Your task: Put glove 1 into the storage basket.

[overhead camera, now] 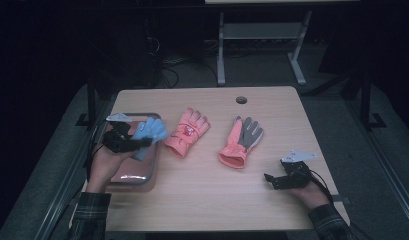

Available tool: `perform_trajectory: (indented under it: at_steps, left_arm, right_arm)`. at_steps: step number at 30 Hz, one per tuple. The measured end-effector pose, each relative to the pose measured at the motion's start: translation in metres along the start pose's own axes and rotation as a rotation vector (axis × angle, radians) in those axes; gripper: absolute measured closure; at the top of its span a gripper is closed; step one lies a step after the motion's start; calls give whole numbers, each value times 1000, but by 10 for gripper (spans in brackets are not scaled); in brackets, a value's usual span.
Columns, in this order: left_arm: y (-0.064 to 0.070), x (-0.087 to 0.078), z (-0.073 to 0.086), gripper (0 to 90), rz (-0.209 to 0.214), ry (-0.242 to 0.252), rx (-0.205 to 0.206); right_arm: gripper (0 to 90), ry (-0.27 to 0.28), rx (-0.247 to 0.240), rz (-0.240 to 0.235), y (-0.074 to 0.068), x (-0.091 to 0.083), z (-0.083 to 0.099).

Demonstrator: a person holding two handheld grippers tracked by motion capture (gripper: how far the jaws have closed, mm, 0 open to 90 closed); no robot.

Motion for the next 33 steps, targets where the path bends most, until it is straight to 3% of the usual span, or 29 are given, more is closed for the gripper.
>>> perform_trajectory:
  at_steps: [7,16,23,27,33]
  left_arm:
    - [-33,9,19,733,-38,-39,-78]
    - [-49,38,29,726,-61,-137,-100]
    - [-56,53,37,693,-44,-196,-113]
    - [-57,58,40,600,-52,-228,-101]
    - [-59,59,39,355,-99,-226,-92]
  right_arm:
    - [131,0,2,0,0,0,0]
    - [131,0,0,0,0,0,0]
    - [131,0,1,0,0,0,0]
    - [131,0,0,0,0,0,0]
    - [131,0,0,0,0,0,0]
Point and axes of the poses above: each handheld gripper's, and its own axes: x roughly forward along the jaws, z roughly out of its underside, y roughly to its right, the point moved 6 cm from there along x, roughly forward along the jaws, and after that the axes turned 9 degrees about -y, right-handed, at the moved point
